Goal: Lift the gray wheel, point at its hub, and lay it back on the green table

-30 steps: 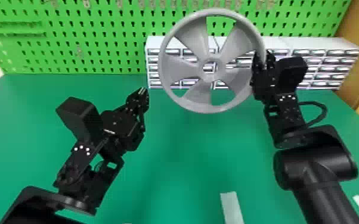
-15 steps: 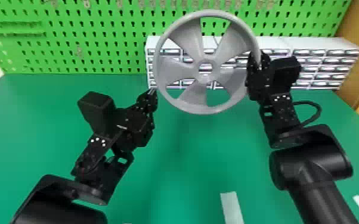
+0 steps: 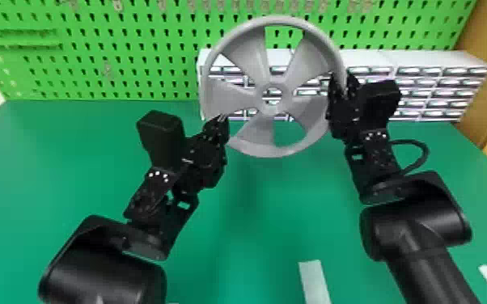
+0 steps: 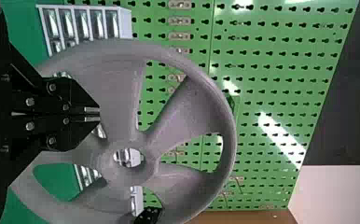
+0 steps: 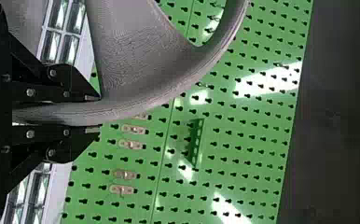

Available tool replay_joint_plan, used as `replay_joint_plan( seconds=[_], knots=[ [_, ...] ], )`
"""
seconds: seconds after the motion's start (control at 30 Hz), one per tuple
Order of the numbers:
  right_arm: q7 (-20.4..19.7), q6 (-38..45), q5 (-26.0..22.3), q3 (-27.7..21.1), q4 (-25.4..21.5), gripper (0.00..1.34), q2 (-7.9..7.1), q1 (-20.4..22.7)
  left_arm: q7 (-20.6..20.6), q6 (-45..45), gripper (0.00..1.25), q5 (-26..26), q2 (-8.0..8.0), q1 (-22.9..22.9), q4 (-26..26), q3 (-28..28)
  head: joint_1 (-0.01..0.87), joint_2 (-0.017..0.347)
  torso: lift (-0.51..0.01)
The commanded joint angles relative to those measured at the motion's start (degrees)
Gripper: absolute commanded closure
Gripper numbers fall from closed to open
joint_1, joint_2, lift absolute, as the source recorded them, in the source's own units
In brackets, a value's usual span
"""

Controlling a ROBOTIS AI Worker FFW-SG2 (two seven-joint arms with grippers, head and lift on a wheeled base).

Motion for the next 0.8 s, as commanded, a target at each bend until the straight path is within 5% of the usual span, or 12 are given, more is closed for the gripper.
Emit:
replay_joint_plan(
  seconds=[0.0, 0.77],
  knots=[
    [-0.1, 0.0, 0.0, 0.4, 0.1, 1.22, 0.04, 0.1, 0.2, 0.7, 1.23, 1.5, -0.13, -2.5, 1.7, -1.4, 0.692, 0.048, -0.093],
    [-0.1, 0.0, 0.1, 1.7, 0.1, 1.22, -0.32, 0.2, 5.5, 2.2, 1.23, 2.6, -0.66, -11.5, 8.6, -7.5, 0.692, 0.048, -0.093]
  ],
)
